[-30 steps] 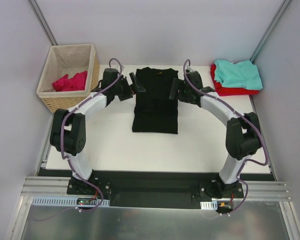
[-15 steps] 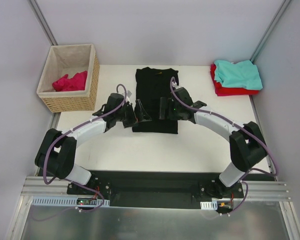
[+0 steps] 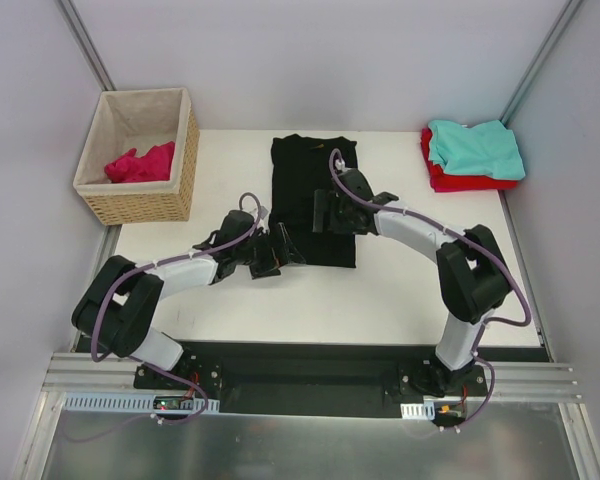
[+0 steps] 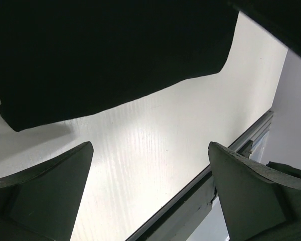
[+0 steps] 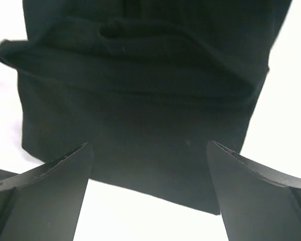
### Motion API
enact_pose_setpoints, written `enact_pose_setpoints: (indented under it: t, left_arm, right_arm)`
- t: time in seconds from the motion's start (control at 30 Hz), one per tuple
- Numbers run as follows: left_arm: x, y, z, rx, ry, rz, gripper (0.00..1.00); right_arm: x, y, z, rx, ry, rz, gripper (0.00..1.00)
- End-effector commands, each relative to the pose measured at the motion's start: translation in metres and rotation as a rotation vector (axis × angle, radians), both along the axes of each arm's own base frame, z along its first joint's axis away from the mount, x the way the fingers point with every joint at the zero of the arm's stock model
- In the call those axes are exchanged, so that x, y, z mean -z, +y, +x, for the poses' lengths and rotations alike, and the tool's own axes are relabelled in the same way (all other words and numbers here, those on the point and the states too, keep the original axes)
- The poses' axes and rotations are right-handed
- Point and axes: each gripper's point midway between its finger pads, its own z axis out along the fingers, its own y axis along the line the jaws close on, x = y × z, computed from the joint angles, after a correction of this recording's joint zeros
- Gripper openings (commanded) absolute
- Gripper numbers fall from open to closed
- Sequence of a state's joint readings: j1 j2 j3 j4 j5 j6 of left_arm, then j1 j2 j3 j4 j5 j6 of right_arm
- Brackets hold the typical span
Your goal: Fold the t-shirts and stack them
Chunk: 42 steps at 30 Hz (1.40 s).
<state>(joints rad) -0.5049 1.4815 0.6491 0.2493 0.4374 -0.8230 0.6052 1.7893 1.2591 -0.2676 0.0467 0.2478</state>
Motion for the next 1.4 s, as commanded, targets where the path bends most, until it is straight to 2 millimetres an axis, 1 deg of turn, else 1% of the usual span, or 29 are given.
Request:
enact_pose_setpoints:
  t: [0.0,0.03,0.1,0.13,0.2,0.23,0.33,0.4,0.5,0.53,0.6,0.63,0.7,0.73,0.8,0.83,0.9,0.93,1.0,1.03,1.07,1.13,1.17,1.2,1.23,1.27,1.3,1.33,1.37]
  left_arm:
    - [-0.009,-0.006,0.006,0.005,-0.057,-0.031,0.99]
    - [-0.015,-0.007,0.007,0.008,-0.072,-0.038,0.99]
    - [-0.023,-0.009,0.009,0.015,-0.093,-0.048,0.99]
    - [-0.036,-0.01,0.014,0.017,-0.128,-0.06,0.99]
    - [-0.045,-0.011,0.015,0.028,-0.145,-0.053,0.99]
    - [-0.056,-0.012,0.019,0.028,-0.172,-0.061,0.99]
    - [-0.067,-0.008,0.026,0.011,-0.21,-0.052,0.99]
    - [-0.065,-0.001,0.032,-0.008,-0.212,-0.045,0.99]
    - [-0.053,0.007,0.039,-0.026,-0.191,-0.026,0.99]
    - [-0.045,0.008,0.038,-0.026,-0.172,-0.019,0.99]
    - [-0.035,0.01,0.039,-0.032,-0.155,-0.01,0.99]
    - [-0.025,0.011,0.038,-0.037,-0.139,-0.004,0.99]
    - [-0.014,0.012,0.037,-0.047,-0.125,0.003,0.99]
    - [-0.002,0.015,0.035,-0.053,-0.109,0.012,0.99]
    - [0.007,0.014,0.032,-0.057,-0.091,0.0,0.99]
    - [0.02,0.015,0.028,-0.058,-0.062,0.009,0.99]
    - [0.023,0.013,0.029,-0.058,-0.064,-0.016,0.99]
    - [0.034,0.014,0.024,-0.059,-0.043,-0.01,0.99]
    - [0.039,0.014,0.024,-0.065,-0.039,-0.024,0.99]
    - [0.048,0.016,0.019,-0.065,-0.018,-0.019,0.99]
    - [0.048,0.016,0.02,-0.071,-0.028,-0.031,0.99]
    - [0.055,0.017,0.015,-0.076,-0.003,-0.034,0.99]
    - [0.056,0.017,0.015,-0.075,-0.002,-0.036,0.99]
    - [0.056,0.017,0.015,-0.077,0.0,-0.041,0.99]
    - [0.057,0.016,0.013,-0.071,0.003,-0.043,0.99]
    - [0.057,0.016,0.013,-0.072,0.006,-0.047,0.99]
    - [0.055,0.015,0.013,-0.072,0.005,-0.052,0.99]
    - [0.054,0.015,0.013,-0.068,0.002,-0.057,0.99]
    - [0.053,0.014,0.012,-0.065,0.002,-0.06,0.99]
  right_arm:
    - [-0.016,0.01,0.019,-0.004,-0.031,0.019,0.99]
    - [-0.019,0.013,0.022,-0.007,-0.038,0.025,0.99]
    - [-0.017,0.014,0.025,-0.003,-0.03,0.024,0.99]
    - [-0.018,0.014,0.026,-0.003,-0.03,0.026,0.99]
    - [-0.02,0.013,0.029,0.002,-0.033,0.03,0.99]
    - [-0.02,0.013,0.029,0.0,-0.034,0.031,0.99]
    - [-0.021,0.01,0.03,0.008,-0.036,0.029,0.99]
    - [-0.021,0.007,0.03,0.009,-0.036,0.026,0.98]
    - [-0.019,0.003,0.03,0.012,-0.034,0.02,0.99]
    - [-0.021,0.003,0.03,0.013,-0.036,0.023,0.98]
    - [-0.021,0.0,0.03,0.017,-0.036,0.02,0.98]
    - [-0.021,-0.001,0.03,0.018,-0.037,0.018,0.99]
    - [-0.023,-0.002,0.032,0.021,-0.041,0.021,0.98]
    - [-0.023,-0.002,0.032,0.021,-0.042,0.022,0.98]
    - [-0.024,-0.003,0.034,0.022,-0.044,0.022,0.99]
    - [-0.023,-0.003,0.034,0.022,-0.042,0.021,0.98]
    - [-0.024,-0.005,0.036,0.029,-0.042,0.021,0.99]
    - [-0.024,-0.005,0.037,0.031,-0.042,0.021,0.99]
    - [-0.025,-0.005,0.039,0.028,-0.042,0.025,0.98]
    - [-0.027,-0.004,0.041,0.025,-0.043,0.026,0.99]
    - [-0.03,-0.002,0.043,0.023,-0.047,0.031,0.99]
    - [-0.029,0.001,0.045,0.016,-0.041,0.04,0.99]
    - [-0.031,0.004,0.047,0.022,-0.043,0.048,0.99]
    - [-0.035,0.013,0.046,-0.007,-0.03,0.086,0.99]
    - [-0.031,0.017,0.046,-0.008,-0.017,0.093,0.99]
    - [-0.031,0.02,0.047,-0.01,-0.014,0.1,0.99]
    - [-0.034,0.025,0.049,-0.014,-0.013,0.117,0.99]
    - [-0.03,0.028,0.049,-0.017,-0.003,0.116,0.99]
    - [-0.031,0.031,0.047,-0.024,-0.006,0.116,0.99]
